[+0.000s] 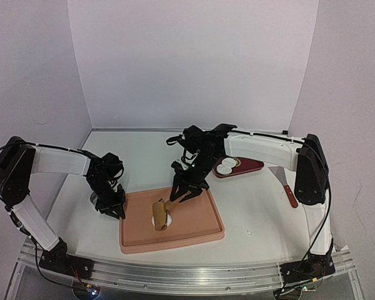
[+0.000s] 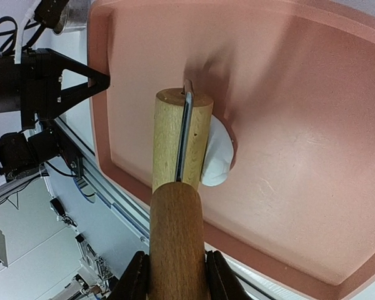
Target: Roll out the dumpling wrappers from the dough
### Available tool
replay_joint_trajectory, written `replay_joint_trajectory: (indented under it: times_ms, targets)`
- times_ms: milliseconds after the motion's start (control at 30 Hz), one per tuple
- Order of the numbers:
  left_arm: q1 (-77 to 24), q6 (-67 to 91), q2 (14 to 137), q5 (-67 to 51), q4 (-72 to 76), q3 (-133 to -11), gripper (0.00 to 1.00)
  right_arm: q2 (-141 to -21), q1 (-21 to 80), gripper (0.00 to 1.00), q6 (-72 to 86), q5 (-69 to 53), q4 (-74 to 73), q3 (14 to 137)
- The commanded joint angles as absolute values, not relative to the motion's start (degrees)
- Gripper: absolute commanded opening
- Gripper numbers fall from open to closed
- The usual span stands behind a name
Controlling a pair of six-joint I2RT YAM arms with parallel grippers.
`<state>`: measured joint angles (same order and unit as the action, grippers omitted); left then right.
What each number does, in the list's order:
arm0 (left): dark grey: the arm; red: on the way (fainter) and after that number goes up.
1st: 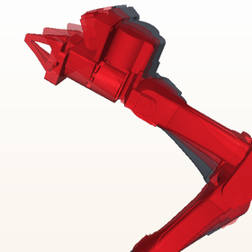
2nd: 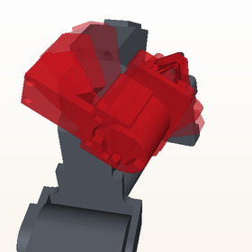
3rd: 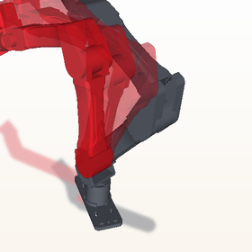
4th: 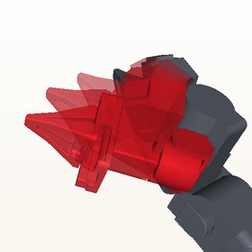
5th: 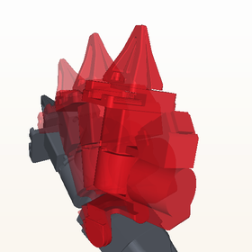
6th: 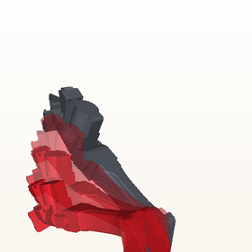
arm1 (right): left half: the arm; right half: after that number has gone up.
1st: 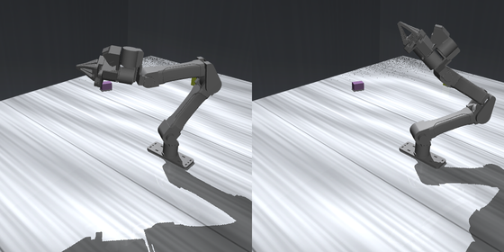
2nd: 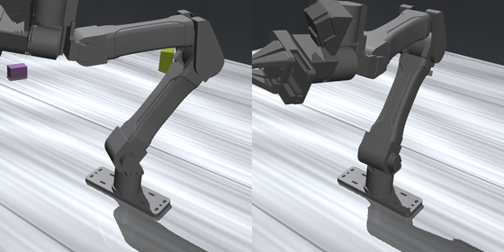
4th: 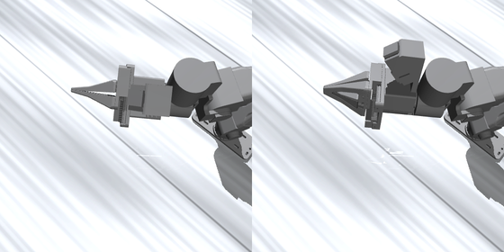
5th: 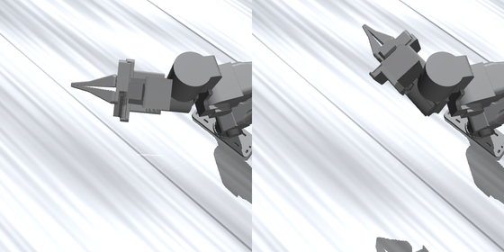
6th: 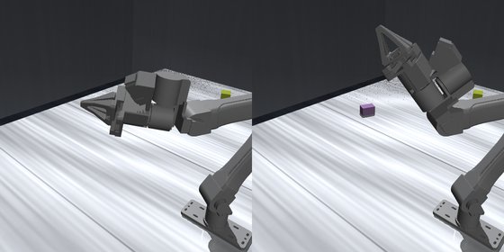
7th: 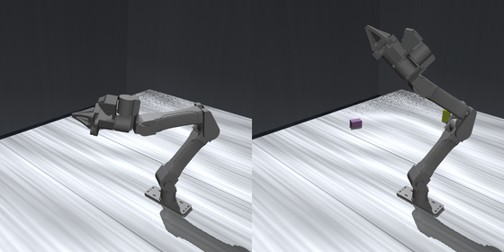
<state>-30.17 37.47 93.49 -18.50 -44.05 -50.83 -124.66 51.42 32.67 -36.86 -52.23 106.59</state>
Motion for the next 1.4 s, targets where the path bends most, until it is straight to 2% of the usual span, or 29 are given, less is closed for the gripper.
replay_joint_trajectory:
  times_ms: [0, 100, 300, 633, 967, 1367]
  targets:
    - [-30.23, 38.33, 97.59, -11.56, -36.18, -47.01, 0.0, -130.54, 51.84, 0.0, 32.34, -10.44, -65.59, 104.19]
    - [-30.24, 38.62, 98.08, -10.73, -35.21, -46.09, 0.0, -125.49, 53.31, 0.0, 30.42, -19.39, -62.79, 109.37]
    - [-30.24, 37.89, 100.07, -9.34, -35.42, -46.78, 0.0, -122.75, 56.39, 0.0, 33.82, -26.0, -62.45, 119.27]
    - [-30.22, 37.46, 101.16, -9.0, -35.7, -47.02, 0.0, -117.9, 56.41, 0.0, 45.6, -20.79, -63.43, 114.07]
    - [-30.23, 36.78, 101.74, -8.79, -36.12, -47.69, 0.0, -120.51, 56.38, 0.0, 44.95, -19.87, -66.89, 117.59]
    - [-30.23, 36.81, 102.48, -8.09, -36.14, -47.86, 0.0, -124.08, 56.37, 0.0, 43.1, -19.64, -68.14, 113.33]
